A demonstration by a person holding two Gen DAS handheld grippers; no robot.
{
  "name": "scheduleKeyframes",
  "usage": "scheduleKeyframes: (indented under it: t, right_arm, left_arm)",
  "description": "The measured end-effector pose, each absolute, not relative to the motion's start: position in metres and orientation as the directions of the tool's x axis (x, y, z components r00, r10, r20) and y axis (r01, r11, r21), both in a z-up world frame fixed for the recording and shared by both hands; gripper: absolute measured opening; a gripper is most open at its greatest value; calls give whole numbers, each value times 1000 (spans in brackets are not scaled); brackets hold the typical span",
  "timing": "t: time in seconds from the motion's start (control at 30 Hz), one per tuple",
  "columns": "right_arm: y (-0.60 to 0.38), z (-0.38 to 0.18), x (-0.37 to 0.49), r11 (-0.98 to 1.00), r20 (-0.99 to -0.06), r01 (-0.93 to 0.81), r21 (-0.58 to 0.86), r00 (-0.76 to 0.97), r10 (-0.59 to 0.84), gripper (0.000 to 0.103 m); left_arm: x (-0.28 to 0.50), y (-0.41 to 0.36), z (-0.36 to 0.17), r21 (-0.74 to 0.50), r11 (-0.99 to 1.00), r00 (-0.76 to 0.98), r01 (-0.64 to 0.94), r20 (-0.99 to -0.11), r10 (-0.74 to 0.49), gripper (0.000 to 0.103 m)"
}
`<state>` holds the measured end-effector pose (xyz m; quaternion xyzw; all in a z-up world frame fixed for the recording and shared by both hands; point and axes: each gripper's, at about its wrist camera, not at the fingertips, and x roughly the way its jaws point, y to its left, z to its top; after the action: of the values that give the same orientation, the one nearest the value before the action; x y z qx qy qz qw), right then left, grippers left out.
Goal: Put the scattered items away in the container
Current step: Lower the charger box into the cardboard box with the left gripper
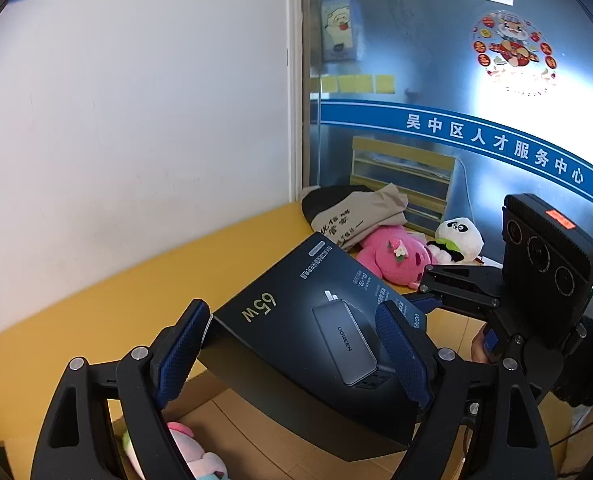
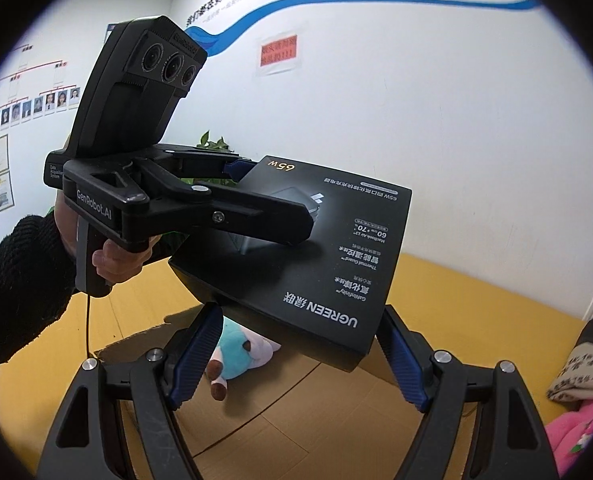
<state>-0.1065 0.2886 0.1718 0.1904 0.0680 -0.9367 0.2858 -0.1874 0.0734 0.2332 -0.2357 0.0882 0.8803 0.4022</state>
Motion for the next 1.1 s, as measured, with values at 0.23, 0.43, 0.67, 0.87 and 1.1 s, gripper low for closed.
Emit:
scheduleKeyframes:
  t: [0.23,0.43,0.67,0.87,1.1]
  right_arm:
    - [294,149,-123,-835,-428,550,22,-749,-505,78]
    - [297,134,-133,-835,-450,548,47,-735,-508,78]
    - [298,116,-144,-838,-486,542,65,-716,-501,78]
    - [295,100,-153,-843,-515,530,92,-699,-495,78]
    - [295,81,-157,-848,-553,520,105,-678,-484,78]
  left_arm:
    - [-212,74,209,-84,-661,-536,-745,-513,670,88]
    - [-226,77,195,-104,-667,-528,-738,-527,666,88]
    - [-244,78,176,-136,-675,-512,-725,-550,660,88]
    - [-259,75,156,-175,-682,-489,-710,-575,656,88]
    - [-271,82,136,-197,-693,-473,-693,-601,644,88]
